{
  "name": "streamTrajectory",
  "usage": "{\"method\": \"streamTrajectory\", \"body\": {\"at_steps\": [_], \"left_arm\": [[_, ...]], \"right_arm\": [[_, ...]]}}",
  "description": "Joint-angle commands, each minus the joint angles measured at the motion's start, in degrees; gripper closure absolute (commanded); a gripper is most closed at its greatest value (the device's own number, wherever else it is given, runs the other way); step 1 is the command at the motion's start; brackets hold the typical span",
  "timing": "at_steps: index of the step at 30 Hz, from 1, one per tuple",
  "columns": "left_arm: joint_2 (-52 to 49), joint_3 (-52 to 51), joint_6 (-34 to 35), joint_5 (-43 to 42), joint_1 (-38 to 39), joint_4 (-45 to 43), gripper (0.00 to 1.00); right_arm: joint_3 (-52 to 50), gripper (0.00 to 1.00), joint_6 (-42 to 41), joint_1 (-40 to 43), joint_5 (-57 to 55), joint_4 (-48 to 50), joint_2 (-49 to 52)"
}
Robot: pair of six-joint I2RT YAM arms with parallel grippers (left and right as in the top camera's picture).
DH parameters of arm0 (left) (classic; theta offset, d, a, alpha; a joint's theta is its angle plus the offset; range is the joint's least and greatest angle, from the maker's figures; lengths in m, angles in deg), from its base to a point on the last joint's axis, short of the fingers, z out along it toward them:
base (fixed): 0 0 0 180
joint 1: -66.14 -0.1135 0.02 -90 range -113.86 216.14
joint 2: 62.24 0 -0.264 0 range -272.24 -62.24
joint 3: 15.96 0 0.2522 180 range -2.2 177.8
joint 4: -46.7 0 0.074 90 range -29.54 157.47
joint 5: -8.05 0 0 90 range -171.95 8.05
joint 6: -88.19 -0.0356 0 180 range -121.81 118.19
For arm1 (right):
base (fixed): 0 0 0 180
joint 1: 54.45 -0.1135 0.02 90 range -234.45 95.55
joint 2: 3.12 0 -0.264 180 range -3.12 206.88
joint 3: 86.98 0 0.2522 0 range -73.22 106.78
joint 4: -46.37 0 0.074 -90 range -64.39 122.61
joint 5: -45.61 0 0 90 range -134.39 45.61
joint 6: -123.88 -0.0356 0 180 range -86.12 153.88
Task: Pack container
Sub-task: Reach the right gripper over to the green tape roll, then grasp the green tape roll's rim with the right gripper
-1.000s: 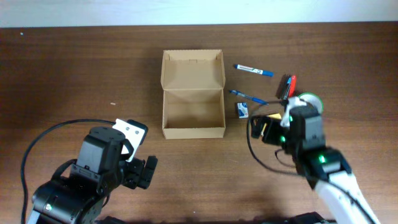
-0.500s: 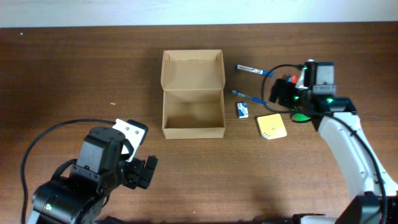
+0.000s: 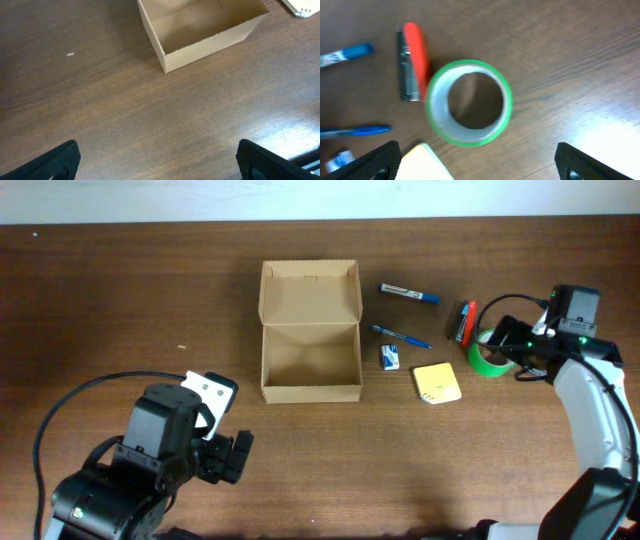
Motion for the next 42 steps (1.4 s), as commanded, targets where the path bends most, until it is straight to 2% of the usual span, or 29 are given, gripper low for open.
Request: {"method": "streamTrajectory", "body": {"at_steps": [1, 20, 25, 34, 37, 42], "left_arm": [[0.15, 0.92, -1.11, -0.46, -0.15, -0.13, 0.0], [0.13, 0.92, -1.11, -0.46, -0.15, -0.13, 0.0], [0.13, 0.92, -1.09, -0.46, -0.15, -0.13, 0.0], [0.13, 0.92, -1.11, -0.46, -0.15, -0.13, 0.0], [0.15, 0.92, -1.11, -0.46, -0.15, -0.13, 0.0], [0.13, 0.92, -1.11, -0.46, -0.15, -0.13, 0.0]], "right_arm": [[1.29, 0.01, 3.87, 0.22, -2.47, 0.13, 1.49], [1.16, 0.01, 5.16, 0.15, -3.76, 3.06, 5.18], [1.16, 0.01, 5.11, 0.2, -9.79, 4.07, 6.86], [1.16, 0.0, 5.09, 0.13, -9.81, 4.68, 11.67], [1.16, 0.1, 5.11, 0.15, -9.86, 5.35, 12.31], [1.16, 0.21, 5.09, 0.24, -9.86, 6.84, 13.2]]}}
